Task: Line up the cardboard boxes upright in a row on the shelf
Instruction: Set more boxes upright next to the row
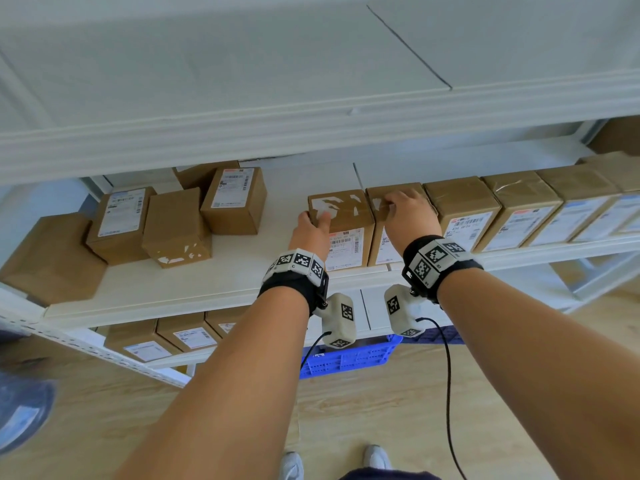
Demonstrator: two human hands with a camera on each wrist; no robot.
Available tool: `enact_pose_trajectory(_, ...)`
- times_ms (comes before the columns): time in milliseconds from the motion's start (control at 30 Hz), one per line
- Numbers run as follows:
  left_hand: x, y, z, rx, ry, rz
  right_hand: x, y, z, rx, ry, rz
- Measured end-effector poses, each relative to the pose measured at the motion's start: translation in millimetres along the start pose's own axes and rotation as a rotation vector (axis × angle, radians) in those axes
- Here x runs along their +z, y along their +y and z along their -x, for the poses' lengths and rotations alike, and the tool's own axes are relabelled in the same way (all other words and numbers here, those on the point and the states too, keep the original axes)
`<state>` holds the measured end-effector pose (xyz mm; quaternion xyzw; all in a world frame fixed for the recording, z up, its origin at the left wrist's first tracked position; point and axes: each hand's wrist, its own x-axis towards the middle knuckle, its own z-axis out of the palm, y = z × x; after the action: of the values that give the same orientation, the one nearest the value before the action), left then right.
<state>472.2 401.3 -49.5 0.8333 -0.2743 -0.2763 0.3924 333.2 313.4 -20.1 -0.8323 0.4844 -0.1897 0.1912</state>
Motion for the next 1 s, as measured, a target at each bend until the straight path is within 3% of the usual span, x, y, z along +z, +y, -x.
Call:
enact_pose_trajectory(267,-2.1,-6.3,-4.4,-0.012,-0.005,0.02,-3.0,-4.8,-9.4,-0.016,0.006,0.017)
enact_pose_trajectory(367,-12.9,-10.5,-5.5,-0.04,0.066,0.003,-4.3,-22.1,-15.0,-0.07,0.009,-0.037)
enact_pose_trajectory(533,-57.2,-37.8,-14.6,-0.011,0.221,-0.121,13.3,-71.5,-15.7,-0.184,0.021,-0.178)
enact_pose_trajectory(700,-120.3,-59.0,-35.1,0.031,0.288,-0.339,50.0,-130.0,-10.6,-0.256,-0.088,-0.233)
enact_pose_trajectory(800,-151.6,-70.8,-48.3,0.101,0.29,-0.448,77.1,-157.7,-9.0,-0.238,-0.166,-0.226)
enact_pose_trajectory(1000,-181.5,-95.8,-88.6,0.177,0.157,-0.718,131.1,-194.9,-14.6,-0.066,-0.316,-0.159)
